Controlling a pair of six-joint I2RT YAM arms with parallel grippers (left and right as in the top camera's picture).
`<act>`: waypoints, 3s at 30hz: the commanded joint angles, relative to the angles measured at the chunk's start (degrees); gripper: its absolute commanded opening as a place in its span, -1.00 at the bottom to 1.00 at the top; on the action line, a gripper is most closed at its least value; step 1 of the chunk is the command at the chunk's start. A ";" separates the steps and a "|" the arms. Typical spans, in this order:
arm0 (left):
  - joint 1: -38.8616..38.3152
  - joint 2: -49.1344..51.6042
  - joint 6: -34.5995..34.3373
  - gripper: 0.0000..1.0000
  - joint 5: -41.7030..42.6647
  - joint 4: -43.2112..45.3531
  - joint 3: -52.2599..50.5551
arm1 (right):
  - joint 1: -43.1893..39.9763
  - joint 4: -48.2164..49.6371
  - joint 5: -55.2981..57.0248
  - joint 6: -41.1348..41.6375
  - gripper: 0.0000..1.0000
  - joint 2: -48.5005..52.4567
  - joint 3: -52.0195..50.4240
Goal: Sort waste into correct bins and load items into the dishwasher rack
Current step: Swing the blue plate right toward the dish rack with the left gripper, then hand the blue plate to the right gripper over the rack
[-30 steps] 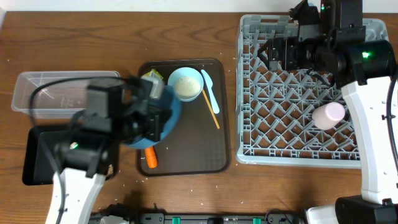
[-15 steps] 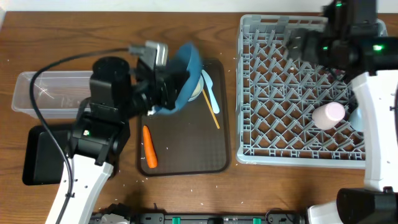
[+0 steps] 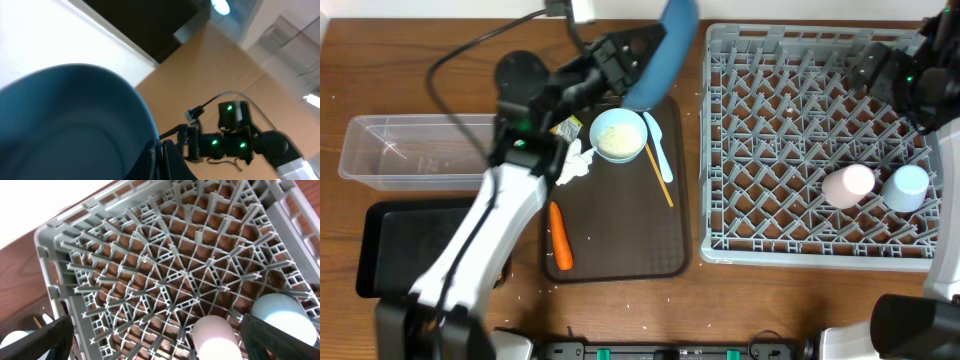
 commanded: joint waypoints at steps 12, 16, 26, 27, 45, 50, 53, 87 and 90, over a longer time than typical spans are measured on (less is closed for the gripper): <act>-9.20 8.92 -13.97 -0.88 -5.81 11.13 0.92 | -4.44 -0.76 -4.57 -1.11 0.99 0.28 0.00; -12.28 9.16 -14.38 -0.88 -11.19 9.49 0.92 | -4.44 -0.92 -4.57 -1.09 0.98 0.28 0.00; -18.67 10.19 -18.47 -0.87 -31.52 3.96 0.92 | -4.44 -1.75 -4.57 -1.07 0.98 0.28 0.00; -19.06 10.25 -19.04 -0.88 -33.00 3.91 0.92 | -4.44 -1.75 -4.57 -1.07 0.98 0.28 0.00; -25.14 10.27 -20.85 -0.87 -42.51 -1.60 0.92 | -4.39 -3.23 -4.55 -1.07 0.98 0.28 0.00; -27.71 10.32 -19.10 -0.88 -42.53 -1.60 0.92 | -4.39 -3.21 -4.55 -1.07 0.99 0.28 0.00; -29.20 10.75 -18.53 -0.87 -42.62 -1.60 0.92 | -4.39 -3.23 -4.55 -1.07 0.99 0.28 0.00; -4.50 -19.71 30.58 0.52 -37.90 -73.88 0.92 | 5.35 0.87 -24.52 -23.43 0.39 0.31 -16.57; -3.32 -21.24 30.62 0.89 -37.97 -75.73 0.92 | 9.51 1.88 -25.53 -25.83 0.41 0.31 -16.72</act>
